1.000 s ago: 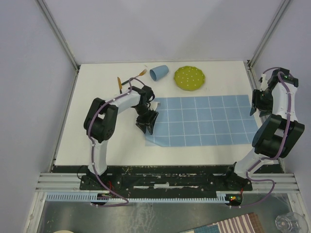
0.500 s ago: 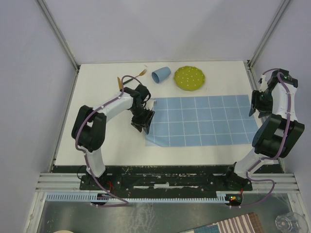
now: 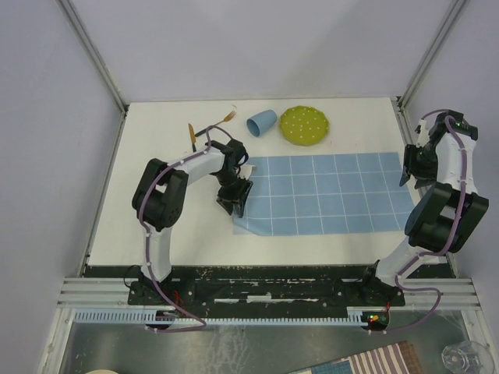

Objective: Set the dinner table for one person
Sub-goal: Flatten out the napkin at the center of the board.

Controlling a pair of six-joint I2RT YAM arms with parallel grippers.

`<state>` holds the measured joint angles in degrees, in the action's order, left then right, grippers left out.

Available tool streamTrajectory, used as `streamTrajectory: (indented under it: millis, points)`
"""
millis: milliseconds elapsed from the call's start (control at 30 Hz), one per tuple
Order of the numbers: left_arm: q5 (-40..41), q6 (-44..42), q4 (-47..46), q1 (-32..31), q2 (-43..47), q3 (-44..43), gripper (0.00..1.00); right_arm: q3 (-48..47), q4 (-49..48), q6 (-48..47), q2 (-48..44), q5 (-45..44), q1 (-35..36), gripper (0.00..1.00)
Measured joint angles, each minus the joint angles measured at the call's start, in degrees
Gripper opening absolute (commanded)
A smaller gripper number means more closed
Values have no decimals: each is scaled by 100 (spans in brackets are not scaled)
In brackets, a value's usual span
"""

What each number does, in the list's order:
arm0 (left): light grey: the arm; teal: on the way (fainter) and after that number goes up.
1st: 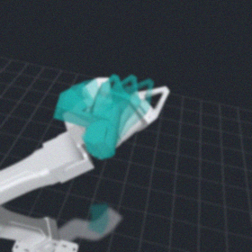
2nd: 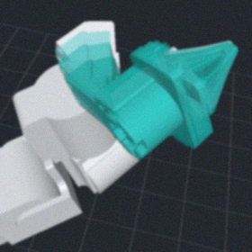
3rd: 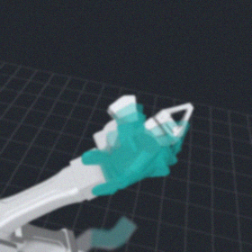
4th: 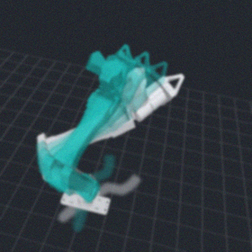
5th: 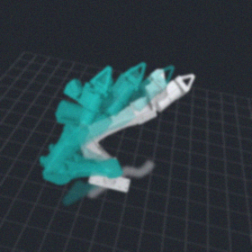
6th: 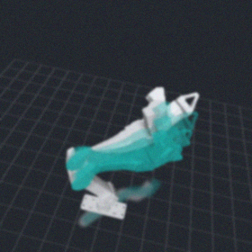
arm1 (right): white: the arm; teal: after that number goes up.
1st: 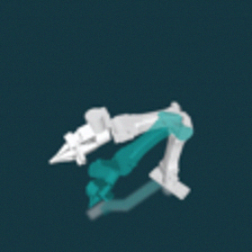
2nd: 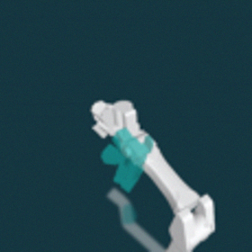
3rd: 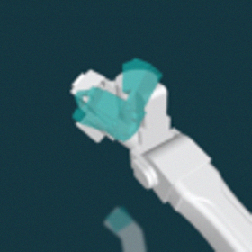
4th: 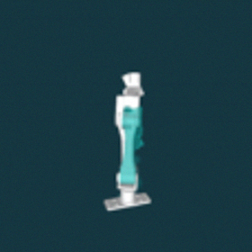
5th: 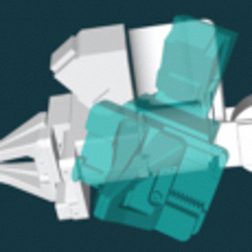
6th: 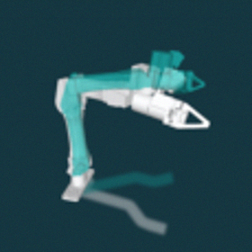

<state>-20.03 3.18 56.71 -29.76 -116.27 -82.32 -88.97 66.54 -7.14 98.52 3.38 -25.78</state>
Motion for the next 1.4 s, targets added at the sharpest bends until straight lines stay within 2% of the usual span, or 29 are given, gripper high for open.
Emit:
streamTrajectory:
  millis: [633, 667, 700, 733, 767, 833, 1267, 1300, 1367, 1400]
  points:
    - [-249, 2, 103, 0, -90, -568, 51, 170, -24, 22, 0, -66, 0, 53]
    - [-282, 2, 101, 0, -74, -581, 49, 170, -24, 24, 0, -66, 0, 53]
    - [-299, 2, 105, 0, -63, -579, 34, 170, -24, 26, 0, -68, 0, 53]
    - [-310, 0, 105, 0, -50, -577, 23, 170, -24, 26, 0, -68, 0, 53]
    - [-310, 33, 96, 0, -46, -566, 6, 170, -24, 28, 0, -68, 0, 53]
    - [-299, 61, 87, 0, -33, -522, 3, 170, -24, 28, 0, -68, 0, 53]
    - [-302, 61, 234, 0, -31, -424, 3, 170, -42, 42, 0, -107, 0, 53]
    - [-310, 61, 262, 0, -31, -424, 9, 170, -48, 39, 0, -107, 0, 53]
    - [-319, 61, 280, 0, -26, -391, 41, 173, -61, 42, 0, -107, 0, 53]
    - [-317, 44, 293, 0, -24, -358, 47, 173, -63, 42, 0, -107, 0, 53]
